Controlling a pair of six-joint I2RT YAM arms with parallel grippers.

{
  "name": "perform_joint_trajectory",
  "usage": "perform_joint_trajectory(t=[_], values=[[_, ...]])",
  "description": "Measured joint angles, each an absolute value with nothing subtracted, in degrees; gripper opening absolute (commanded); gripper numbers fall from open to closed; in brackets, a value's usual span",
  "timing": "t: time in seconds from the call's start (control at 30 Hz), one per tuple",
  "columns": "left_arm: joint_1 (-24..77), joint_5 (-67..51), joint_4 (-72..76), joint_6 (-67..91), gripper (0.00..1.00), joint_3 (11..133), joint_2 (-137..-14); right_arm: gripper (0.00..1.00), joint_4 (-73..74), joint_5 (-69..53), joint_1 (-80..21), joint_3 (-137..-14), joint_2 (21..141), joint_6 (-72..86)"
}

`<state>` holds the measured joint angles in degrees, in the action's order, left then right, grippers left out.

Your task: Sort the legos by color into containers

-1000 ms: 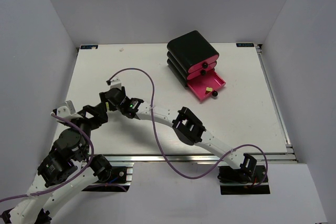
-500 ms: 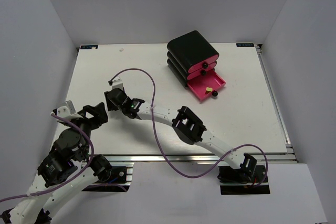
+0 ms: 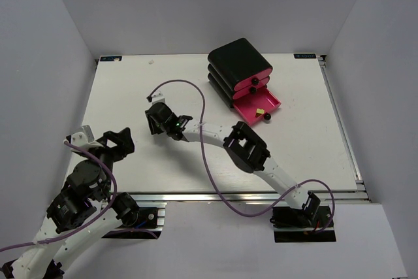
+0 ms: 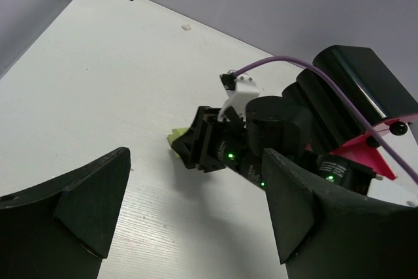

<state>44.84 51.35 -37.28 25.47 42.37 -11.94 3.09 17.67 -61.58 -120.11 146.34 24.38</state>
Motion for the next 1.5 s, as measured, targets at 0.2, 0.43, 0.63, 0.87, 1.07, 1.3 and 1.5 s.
perform_joint_trajectory(t=[0.2, 0.43, 0.63, 0.87, 1.07, 1.3, 1.5], values=[[44.84, 50.74, -37.26, 25.34, 0.92, 42.37, -11.94, 0.32, -3.18, 11.25, -57.8, -101.91, 135.83, 18.39], [44.84, 49.95, -37.04, 25.12, 0.92, 42.28, -11.88, 0.28, -12.21, 3.9, -55.05, -79.15, 122.63, 8.36], [44.84, 45.32, -33.98, 23.33, 0.92, 40.69, -11.94, 0.15, -11.2, -9.78, -52.66, -70.94, 115.07, 3.16], [44.97, 31.77, -27.44, 23.88, 0.89, 39.16, -17.67, 0.02, -7.05, -35.79, -44.71, -68.77, 102.24, 0.43], [44.84, 12.88, -19.77, 24.62, 0.9, 38.65, -28.84, 0.0, -0.89, -59.16, -37.19, -66.5, 92.44, -2.55], [44.91, -7.79, -5.91, 25.52, 0.96, 34.68, -35.9, 0.0, 16.56, -76.82, -30.83, -64.31, 84.58, -15.03], [44.93, -18.81, 4.03, 26.22, 0.98, 34.06, -39.51, 0.0, 32.45, -82.24, -26.7, -65.82, 81.87, -27.16]])
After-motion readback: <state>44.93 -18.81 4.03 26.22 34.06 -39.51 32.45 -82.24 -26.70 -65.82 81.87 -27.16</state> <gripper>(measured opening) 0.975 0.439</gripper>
